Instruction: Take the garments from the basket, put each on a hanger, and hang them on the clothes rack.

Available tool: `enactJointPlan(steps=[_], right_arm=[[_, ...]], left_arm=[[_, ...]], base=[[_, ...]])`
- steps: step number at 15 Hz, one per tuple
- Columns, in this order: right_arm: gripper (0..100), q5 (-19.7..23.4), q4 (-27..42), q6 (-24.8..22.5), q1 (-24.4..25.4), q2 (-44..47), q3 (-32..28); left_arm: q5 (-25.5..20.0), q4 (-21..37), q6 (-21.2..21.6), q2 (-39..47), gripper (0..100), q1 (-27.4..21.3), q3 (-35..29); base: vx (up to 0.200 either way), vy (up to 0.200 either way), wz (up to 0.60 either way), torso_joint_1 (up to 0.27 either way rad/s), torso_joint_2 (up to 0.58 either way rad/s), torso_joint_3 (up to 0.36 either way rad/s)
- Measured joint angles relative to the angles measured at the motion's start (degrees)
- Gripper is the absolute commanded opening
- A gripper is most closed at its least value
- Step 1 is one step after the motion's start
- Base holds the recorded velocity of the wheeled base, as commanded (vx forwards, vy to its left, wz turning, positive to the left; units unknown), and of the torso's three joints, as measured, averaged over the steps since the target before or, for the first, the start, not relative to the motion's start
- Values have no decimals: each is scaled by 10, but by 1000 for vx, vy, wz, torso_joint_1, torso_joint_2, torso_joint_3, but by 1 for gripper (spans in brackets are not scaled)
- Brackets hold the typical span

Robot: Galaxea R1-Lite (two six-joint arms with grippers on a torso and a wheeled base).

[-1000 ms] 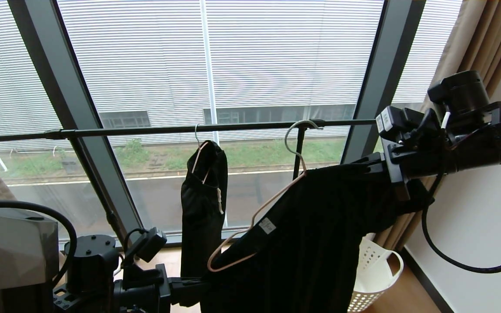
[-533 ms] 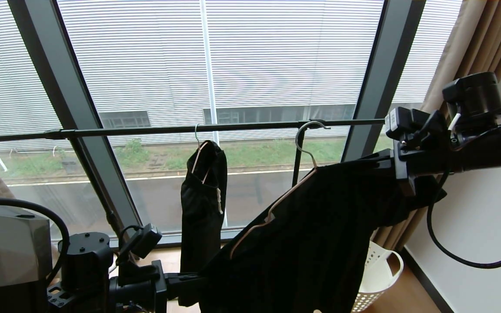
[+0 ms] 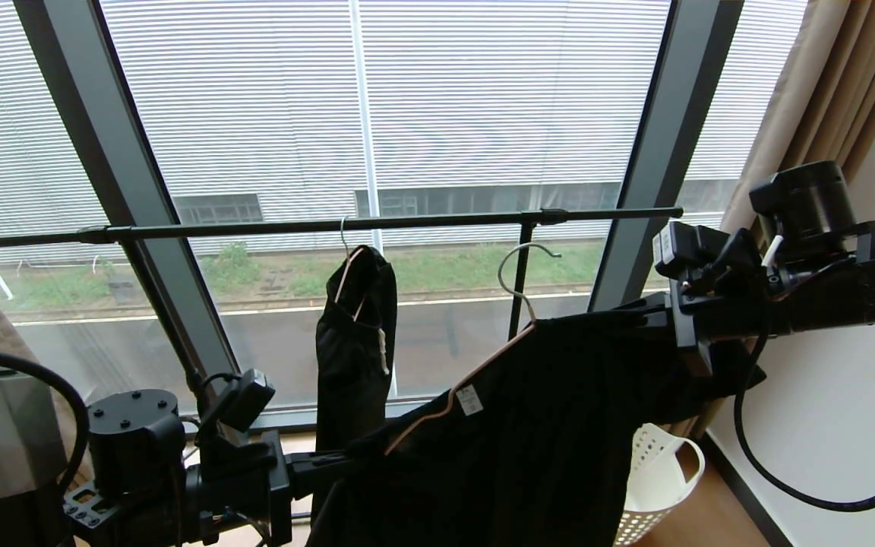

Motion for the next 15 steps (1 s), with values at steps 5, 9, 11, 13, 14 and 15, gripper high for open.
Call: enactJointPlan(steps=[5, 9, 11, 13, 14, 15], right_arm=[[0, 0, 1, 45, 2, -1, 28], [0, 25, -13, 69, -4, -10, 66], [0, 31, -53, 77, -17, -14, 96], [0, 33, -80, 125, -28, -17, 118], [0, 49, -99, 152, -32, -20, 132], [0, 75, -119, 162, -39, -24, 145]], left_arm=[[29, 300, 1, -104, 0, -3, -108], [102, 600, 40, -185, 0, -19, -281], [142, 699, 54, -206, 0, -34, -350], [158, 791, 68, -222, 0, -48, -405], [191, 814, 79, -227, 0, -52, -429], [209, 822, 84, -229, 0, -54, -444]], base=[[0, 0, 0, 0, 0, 0], [0, 0, 0, 0, 0, 0], [0, 0, 0, 0, 0, 0], [0, 0, 0, 0, 0, 0], [0, 0, 0, 0, 0, 0], [0, 0, 0, 0, 0, 0]])
